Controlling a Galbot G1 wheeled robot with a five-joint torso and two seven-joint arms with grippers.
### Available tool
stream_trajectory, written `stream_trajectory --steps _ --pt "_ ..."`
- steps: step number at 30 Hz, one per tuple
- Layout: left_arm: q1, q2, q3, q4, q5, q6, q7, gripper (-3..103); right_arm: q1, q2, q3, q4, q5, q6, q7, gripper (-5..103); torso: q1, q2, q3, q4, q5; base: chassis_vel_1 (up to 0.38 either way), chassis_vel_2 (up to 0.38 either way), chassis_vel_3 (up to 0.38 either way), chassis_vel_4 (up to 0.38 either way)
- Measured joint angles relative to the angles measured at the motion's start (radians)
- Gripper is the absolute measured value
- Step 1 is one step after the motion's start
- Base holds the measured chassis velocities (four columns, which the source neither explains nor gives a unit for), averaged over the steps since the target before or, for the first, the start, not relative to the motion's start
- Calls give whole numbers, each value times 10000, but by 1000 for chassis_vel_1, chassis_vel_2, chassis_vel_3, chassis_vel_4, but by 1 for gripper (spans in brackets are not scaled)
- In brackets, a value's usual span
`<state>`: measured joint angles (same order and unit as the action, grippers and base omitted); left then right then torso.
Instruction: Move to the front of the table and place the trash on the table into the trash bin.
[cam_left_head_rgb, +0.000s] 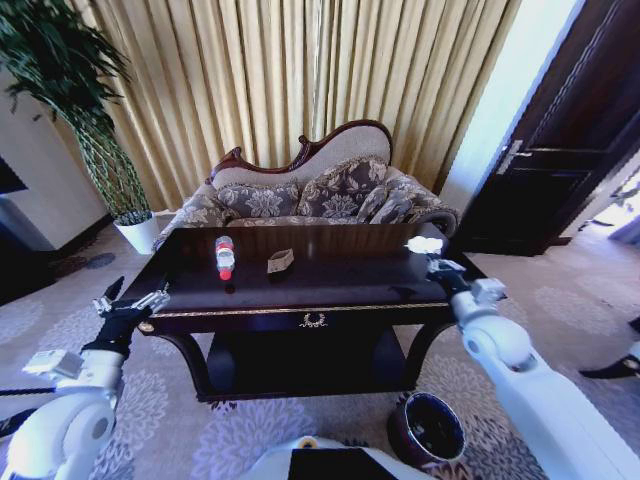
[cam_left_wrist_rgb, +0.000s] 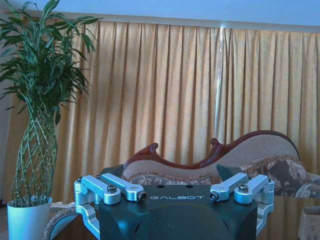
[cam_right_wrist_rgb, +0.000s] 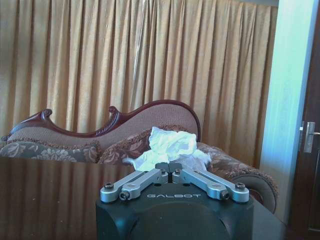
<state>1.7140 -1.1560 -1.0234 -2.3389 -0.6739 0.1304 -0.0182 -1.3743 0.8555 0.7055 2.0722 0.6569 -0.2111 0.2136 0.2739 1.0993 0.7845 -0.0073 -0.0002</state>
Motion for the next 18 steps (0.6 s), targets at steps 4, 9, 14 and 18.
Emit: stream_trajectory --steps 4,9,14,18 --pt "8 -8 16 -41 18 -8 22 100 -388 32 257 238 142 35 -6 0 0 -1 0 0 0 0 0 0 0" --pt "5 14 59 -67 26 -17 38 100 -879 159 325 624 439 21 -10 0 0 -1 0 -1 0 0 0 0 0" --pt "39 26 69 -127 27 0 36 100 -947 263 253 689 418 -11 -11 0 0 -1 1 0 0 0 0 0 0" --pt "119 30 35 -158 27 21 34 100 -940 377 191 719 386 -24 -10 0 1 -1 1 0 0 0 0 0 0"
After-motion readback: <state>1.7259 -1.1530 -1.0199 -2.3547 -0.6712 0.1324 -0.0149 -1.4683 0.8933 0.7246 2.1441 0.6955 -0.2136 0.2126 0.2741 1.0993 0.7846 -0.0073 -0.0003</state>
